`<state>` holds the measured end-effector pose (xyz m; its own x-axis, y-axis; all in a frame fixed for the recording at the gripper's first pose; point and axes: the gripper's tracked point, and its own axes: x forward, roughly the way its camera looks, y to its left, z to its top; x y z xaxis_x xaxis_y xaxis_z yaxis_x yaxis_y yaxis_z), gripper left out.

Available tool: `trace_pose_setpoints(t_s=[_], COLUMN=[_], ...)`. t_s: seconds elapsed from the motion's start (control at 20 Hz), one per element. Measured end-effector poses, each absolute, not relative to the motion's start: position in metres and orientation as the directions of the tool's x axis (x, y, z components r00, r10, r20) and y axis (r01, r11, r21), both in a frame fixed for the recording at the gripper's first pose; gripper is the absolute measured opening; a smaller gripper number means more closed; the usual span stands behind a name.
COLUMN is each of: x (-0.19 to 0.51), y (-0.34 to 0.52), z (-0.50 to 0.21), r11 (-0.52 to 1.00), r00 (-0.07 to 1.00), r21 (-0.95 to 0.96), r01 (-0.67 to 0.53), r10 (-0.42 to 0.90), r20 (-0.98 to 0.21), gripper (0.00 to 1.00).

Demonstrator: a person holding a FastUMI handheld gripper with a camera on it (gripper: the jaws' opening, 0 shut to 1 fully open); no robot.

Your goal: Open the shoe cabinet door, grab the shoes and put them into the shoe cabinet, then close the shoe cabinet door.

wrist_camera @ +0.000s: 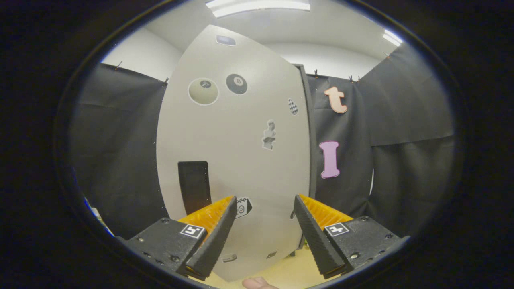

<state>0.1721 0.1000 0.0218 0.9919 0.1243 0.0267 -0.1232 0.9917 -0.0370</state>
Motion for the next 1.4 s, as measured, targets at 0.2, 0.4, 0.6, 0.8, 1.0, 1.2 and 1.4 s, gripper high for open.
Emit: trace_pose_setpoints(t_s=[0.2, 0.4, 0.6, 0.8, 1.0, 1.2, 1.4], x=[0.194, 0.196, 0.196, 0.166, 0.134, 0.099, 0.066], y=[0.144, 0.148, 0.145, 0.141, 0.131, 0.12, 0.111], z=[0.002, -0.008, -0.018, -0.024, -0.03, -0.03, -0.055], r11=[0.982, 0.986, 0.989, 0.984, 0.986, 0.99, 0.993], r00=[0.983, 0.985, 0.987, 0.983, 0.986, 0.99, 0.996], r21=[-0.043, -0.025, -0.022, -0.033, -0.041, -0.062, -0.08], r01=[-0.181, -0.165, -0.146, -0.177, -0.164, -0.127, -0.09], r10=[0.18, 0.163, 0.144, 0.175, 0.163, 0.13, 0.092], r20=[-0.033, -0.051, -0.076, -0.058, -0.026, 0.051, 0.02], gripper=[0.98, 0.99, 0.99, 0.99, 0.99, 0.98, 0.98])
